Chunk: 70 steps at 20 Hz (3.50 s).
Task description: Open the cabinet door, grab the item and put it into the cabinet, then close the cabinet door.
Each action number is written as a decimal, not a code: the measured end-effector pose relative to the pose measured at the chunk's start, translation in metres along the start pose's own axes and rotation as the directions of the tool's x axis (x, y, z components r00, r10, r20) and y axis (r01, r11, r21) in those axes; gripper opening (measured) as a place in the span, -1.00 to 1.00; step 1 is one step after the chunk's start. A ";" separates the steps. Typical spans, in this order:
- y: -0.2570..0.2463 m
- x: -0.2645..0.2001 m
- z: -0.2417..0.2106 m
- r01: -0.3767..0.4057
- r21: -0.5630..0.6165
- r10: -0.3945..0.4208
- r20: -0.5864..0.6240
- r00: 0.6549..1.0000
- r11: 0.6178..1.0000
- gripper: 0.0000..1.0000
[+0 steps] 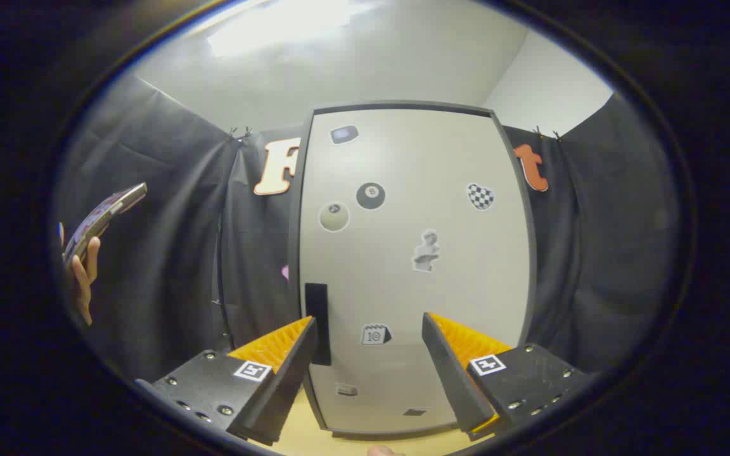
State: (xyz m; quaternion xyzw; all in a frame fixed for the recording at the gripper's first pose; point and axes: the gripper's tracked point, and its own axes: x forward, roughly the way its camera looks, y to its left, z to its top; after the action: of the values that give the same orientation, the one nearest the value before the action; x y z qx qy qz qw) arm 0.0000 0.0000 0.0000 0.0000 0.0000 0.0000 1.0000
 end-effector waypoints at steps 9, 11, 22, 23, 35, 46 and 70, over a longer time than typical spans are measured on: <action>0.022 0.033 -0.023 0.025 0.003 -0.025 -0.069 0.997 1.000 0.96; 0.021 0.040 -0.028 0.039 0.011 -0.038 -0.085 0.996 0.999 0.95; 0.056 0.082 -0.053 0.044 0.008 -0.042 -0.119 0.992 0.999 0.95; 0.059 0.084 -0.056 0.048 0.004 -0.048 -0.122 0.991 0.999 0.95; 0.041 0.113 -0.074 0.136 -0.074 -0.144 -0.113 0.983 0.988 -0.14; 0.043 0.100 -0.073 0.138 -0.040 -0.143 -0.154 0.978 0.990 -0.65; 0.017 0.000 -0.048 0.172 -0.020 -0.172 -0.215 0.961 0.985 -0.65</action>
State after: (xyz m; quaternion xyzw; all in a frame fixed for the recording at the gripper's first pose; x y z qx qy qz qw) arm 0.0002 0.0168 -0.0484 -0.0008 0.1084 -0.0867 0.9903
